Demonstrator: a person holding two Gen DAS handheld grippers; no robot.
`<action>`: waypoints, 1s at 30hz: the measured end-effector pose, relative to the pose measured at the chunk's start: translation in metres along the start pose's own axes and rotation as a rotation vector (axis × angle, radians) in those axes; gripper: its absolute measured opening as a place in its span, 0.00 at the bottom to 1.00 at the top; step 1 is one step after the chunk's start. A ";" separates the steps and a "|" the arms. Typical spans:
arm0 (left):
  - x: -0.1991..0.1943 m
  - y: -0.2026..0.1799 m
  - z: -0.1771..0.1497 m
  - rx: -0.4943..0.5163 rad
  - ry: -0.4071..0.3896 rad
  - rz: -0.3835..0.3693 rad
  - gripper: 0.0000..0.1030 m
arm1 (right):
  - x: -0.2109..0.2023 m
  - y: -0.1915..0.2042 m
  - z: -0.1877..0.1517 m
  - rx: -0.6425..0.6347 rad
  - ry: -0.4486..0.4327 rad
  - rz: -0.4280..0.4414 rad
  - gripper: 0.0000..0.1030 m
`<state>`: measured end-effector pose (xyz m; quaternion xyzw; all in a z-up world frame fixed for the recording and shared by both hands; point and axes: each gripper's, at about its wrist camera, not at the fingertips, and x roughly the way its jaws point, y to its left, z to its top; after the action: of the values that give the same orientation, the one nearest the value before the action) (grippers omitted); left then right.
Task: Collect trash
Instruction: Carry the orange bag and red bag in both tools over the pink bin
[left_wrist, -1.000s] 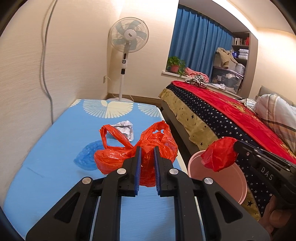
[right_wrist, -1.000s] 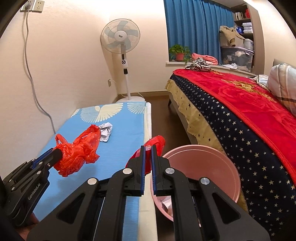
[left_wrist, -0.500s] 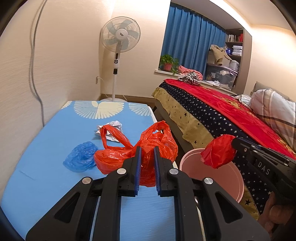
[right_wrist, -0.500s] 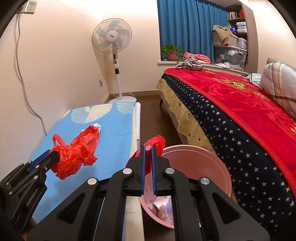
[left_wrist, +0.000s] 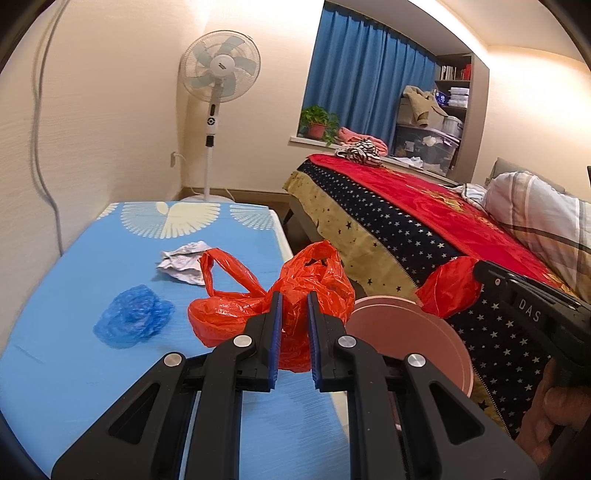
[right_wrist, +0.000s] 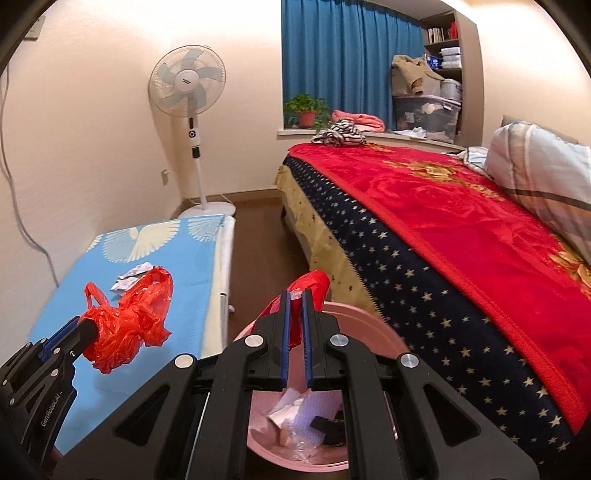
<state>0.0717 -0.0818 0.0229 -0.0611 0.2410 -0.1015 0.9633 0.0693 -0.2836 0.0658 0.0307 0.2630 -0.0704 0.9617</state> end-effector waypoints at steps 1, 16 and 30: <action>0.002 -0.003 0.000 0.001 0.001 -0.006 0.13 | 0.000 -0.002 0.000 0.000 0.000 -0.006 0.06; 0.031 -0.039 -0.004 0.055 0.030 -0.084 0.13 | 0.006 -0.024 -0.003 0.004 0.010 -0.098 0.06; 0.050 -0.059 -0.013 0.082 0.080 -0.155 0.13 | 0.015 -0.034 -0.007 0.013 0.032 -0.131 0.06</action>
<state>0.0991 -0.1510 -0.0011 -0.0361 0.2695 -0.1879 0.9438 0.0729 -0.3184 0.0514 0.0208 0.2795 -0.1346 0.9504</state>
